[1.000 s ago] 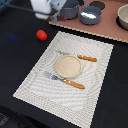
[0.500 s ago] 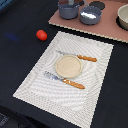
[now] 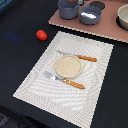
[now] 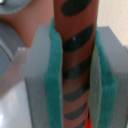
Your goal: Place the fish, sausage, and tomato into the frying pan.
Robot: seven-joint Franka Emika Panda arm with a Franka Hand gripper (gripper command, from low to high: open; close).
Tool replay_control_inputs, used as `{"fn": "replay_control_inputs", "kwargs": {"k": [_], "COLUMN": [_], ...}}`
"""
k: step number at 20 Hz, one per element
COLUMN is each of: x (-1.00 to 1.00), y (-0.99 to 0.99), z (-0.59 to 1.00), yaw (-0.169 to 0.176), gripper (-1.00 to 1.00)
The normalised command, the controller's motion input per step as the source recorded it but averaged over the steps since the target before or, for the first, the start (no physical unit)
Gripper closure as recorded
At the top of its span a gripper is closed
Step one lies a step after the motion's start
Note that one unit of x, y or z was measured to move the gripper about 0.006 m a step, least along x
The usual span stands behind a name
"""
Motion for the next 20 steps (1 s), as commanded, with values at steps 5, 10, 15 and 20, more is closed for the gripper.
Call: {"fn": "replay_control_inputs", "kwargs": {"k": [5,10,15,20], "x": [0.67,0.66,0.45,0.17], "y": [0.79,0.78,0.67,0.4], "z": [0.0,0.0,-0.13,-0.2], "yaw": [0.0,0.0,0.0,0.0], "gripper": [1.0,1.0,1.0,-1.0]}}
